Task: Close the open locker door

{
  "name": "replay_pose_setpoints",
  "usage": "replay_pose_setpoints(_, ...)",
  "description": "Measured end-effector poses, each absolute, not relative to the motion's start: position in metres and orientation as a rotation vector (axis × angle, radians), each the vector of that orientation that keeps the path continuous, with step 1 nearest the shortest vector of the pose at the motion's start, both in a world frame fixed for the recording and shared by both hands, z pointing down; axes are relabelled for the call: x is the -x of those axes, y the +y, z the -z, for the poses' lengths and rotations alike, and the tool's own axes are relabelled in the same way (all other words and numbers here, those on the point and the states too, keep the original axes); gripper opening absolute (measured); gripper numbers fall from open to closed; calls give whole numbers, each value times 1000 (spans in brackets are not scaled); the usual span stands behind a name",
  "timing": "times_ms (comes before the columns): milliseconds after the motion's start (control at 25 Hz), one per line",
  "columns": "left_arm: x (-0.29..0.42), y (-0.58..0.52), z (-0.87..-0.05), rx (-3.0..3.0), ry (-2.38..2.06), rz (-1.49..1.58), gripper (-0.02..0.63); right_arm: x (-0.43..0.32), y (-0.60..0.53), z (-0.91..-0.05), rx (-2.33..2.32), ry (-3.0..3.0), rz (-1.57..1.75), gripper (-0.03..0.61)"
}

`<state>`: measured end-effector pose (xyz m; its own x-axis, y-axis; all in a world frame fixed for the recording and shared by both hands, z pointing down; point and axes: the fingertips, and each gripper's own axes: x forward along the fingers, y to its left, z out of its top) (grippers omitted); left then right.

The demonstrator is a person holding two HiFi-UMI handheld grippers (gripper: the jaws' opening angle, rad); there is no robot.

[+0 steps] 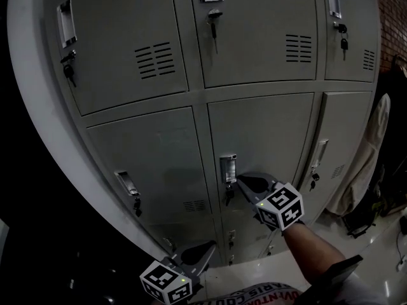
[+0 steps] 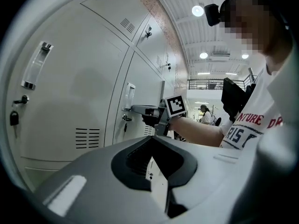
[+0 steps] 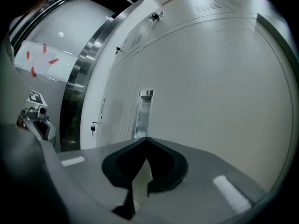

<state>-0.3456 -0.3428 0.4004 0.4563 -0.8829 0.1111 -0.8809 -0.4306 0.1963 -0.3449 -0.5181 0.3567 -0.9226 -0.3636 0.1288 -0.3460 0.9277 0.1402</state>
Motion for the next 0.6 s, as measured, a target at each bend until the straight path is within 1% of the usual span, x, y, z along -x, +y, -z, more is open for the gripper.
replay_pose_setpoints(280,340,-332,-397,-2478,-1543,13,5,345,-516,-354,-558,-2943,179,-7)
replay_pose_setpoints(440,332,-325,-396,-2471,-1532,27,5,333,-493,-362,-524,-2916,208,-9)
replay_pose_setpoints(600,315,-313,-396,-2466,-1522,46,5,299,-438,-389,-350,-2894,64,-9)
